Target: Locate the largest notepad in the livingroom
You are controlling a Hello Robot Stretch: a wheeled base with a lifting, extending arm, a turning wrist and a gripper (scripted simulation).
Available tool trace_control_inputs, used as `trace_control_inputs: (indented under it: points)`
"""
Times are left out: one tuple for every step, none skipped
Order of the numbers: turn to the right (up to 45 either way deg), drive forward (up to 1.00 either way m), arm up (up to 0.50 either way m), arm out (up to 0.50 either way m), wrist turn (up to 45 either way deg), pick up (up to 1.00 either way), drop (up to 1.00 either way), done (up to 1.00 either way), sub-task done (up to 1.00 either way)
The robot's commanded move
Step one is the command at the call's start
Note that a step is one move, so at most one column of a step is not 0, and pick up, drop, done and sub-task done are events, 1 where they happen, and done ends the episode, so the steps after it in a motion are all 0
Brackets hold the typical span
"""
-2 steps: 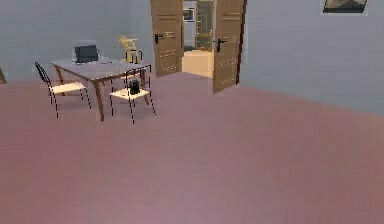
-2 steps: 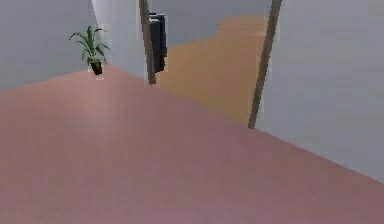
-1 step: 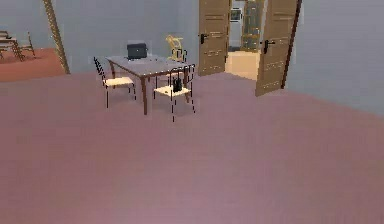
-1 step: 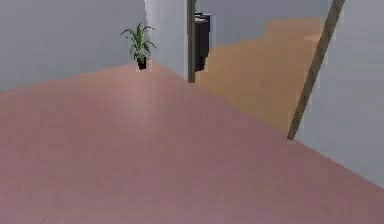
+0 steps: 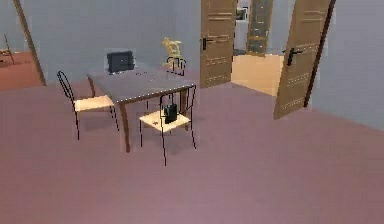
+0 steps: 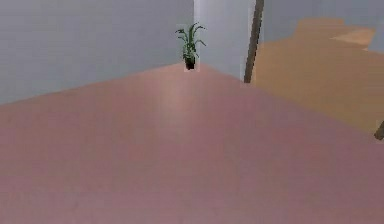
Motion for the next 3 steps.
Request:
trace_control_inputs:
  points:
    - [-3.0,0.0,0.0,0.0,0.0,0.0,0.0,0.0,0.0]
    - [0.0,1.0,0.0,0.0,0.0,0.0,0.0,0.0,0.0]
    - [-6.0,0.0,0.0,0.0,0.0,0.0,0.0,0.0,0.0]
